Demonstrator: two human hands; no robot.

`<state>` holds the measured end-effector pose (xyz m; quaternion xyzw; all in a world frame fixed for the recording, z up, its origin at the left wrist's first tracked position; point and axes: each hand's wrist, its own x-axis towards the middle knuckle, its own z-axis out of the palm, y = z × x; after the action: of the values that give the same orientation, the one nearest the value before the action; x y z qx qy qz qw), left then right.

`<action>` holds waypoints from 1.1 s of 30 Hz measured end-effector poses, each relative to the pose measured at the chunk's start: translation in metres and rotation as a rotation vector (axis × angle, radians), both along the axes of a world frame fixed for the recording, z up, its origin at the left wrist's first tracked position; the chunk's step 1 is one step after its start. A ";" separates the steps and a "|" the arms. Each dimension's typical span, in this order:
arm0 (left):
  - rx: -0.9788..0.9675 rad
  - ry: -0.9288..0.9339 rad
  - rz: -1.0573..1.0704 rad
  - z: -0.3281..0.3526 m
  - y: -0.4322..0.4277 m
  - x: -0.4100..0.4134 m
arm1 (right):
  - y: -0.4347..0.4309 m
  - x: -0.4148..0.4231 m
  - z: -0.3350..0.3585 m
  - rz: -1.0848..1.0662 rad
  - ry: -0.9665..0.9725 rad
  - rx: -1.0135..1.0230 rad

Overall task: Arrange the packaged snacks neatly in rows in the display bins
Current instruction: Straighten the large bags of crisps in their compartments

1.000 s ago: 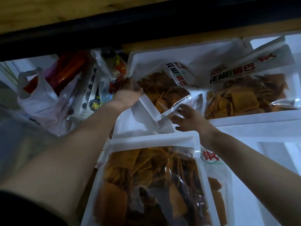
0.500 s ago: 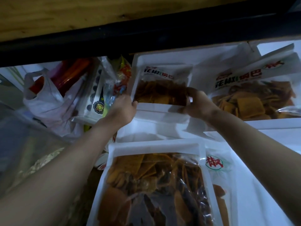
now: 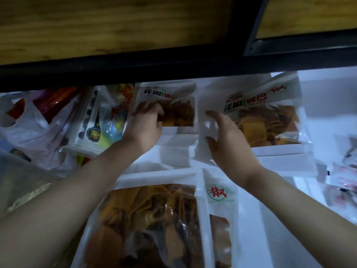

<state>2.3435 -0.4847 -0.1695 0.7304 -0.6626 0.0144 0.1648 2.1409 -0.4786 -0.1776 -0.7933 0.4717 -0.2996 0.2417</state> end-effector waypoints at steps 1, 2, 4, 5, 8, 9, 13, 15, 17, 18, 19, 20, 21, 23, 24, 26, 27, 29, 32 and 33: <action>0.007 0.103 -0.072 0.003 -0.004 -0.016 | 0.006 -0.020 0.003 -0.043 0.014 -0.107; 0.067 0.207 -0.111 0.005 -0.007 -0.035 | 0.008 -0.041 0.003 -0.118 0.056 -0.203; 0.221 0.381 -0.147 0.004 -0.016 -0.072 | 0.008 -0.077 0.003 -0.302 0.212 -0.250; 0.304 0.449 -0.136 0.000 -0.021 -0.087 | 0.008 -0.090 0.004 -0.368 0.265 -0.212; 0.550 0.559 -0.068 -0.014 -0.034 -0.120 | 0.011 -0.107 0.006 -0.462 0.208 0.005; 0.578 0.618 -0.045 -0.019 -0.038 -0.126 | 0.012 -0.109 0.005 -0.447 0.183 0.042; 0.524 0.949 0.140 -0.020 -0.049 -0.137 | 0.009 -0.115 0.004 -0.408 -0.003 0.023; 0.500 1.025 0.171 -0.019 -0.050 -0.131 | 0.007 -0.116 0.002 -0.381 -0.068 0.025; 0.458 1.068 0.166 -0.017 -0.051 -0.122 | 0.004 -0.115 0.003 -0.365 -0.122 0.018; 0.427 1.080 0.145 -0.015 -0.051 -0.117 | 0.002 -0.114 0.005 -0.348 -0.154 0.002; 0.383 1.076 0.117 -0.014 -0.052 -0.111 | -0.001 -0.112 0.007 -0.326 -0.193 -0.007; 0.332 1.048 0.103 -0.010 -0.053 -0.107 | -0.004 -0.108 0.010 -0.299 -0.235 -0.007; 0.273 1.005 0.105 -0.007 -0.056 -0.102 | -0.009 -0.104 0.012 -0.272 -0.274 -0.002; 0.148 0.963 0.122 -0.003 -0.060 -0.092 | -0.023 -0.093 0.012 -0.204 -0.347 0.042; 0.100 0.960 0.124 0.001 -0.061 -0.089 | -0.031 -0.088 0.010 -0.167 -0.373 0.096; 0.094 0.956 0.111 0.000 -0.063 -0.085 | -0.049 -0.084 0.004 -0.101 -0.324 0.170; 0.133 0.946 0.102 -0.004 -0.065 -0.083 | -0.057 -0.086 -0.001 -0.083 -0.265 0.182; 0.249 0.847 0.111 -0.016 -0.068 -0.083 | -0.072 -0.091 -0.015 -0.093 -0.160 0.230; 0.302 0.766 0.147 -0.030 -0.077 -0.087 | -0.084 -0.094 -0.035 -0.157 -0.046 0.229; 0.292 0.766 0.152 -0.031 -0.081 -0.087 | -0.087 -0.092 -0.039 -0.171 -0.032 0.213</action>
<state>2.2560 -0.5654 -0.2002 0.7454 -0.4929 -0.3404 0.2924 2.0485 -0.5653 -0.2166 -0.7152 0.5629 -0.2800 0.3054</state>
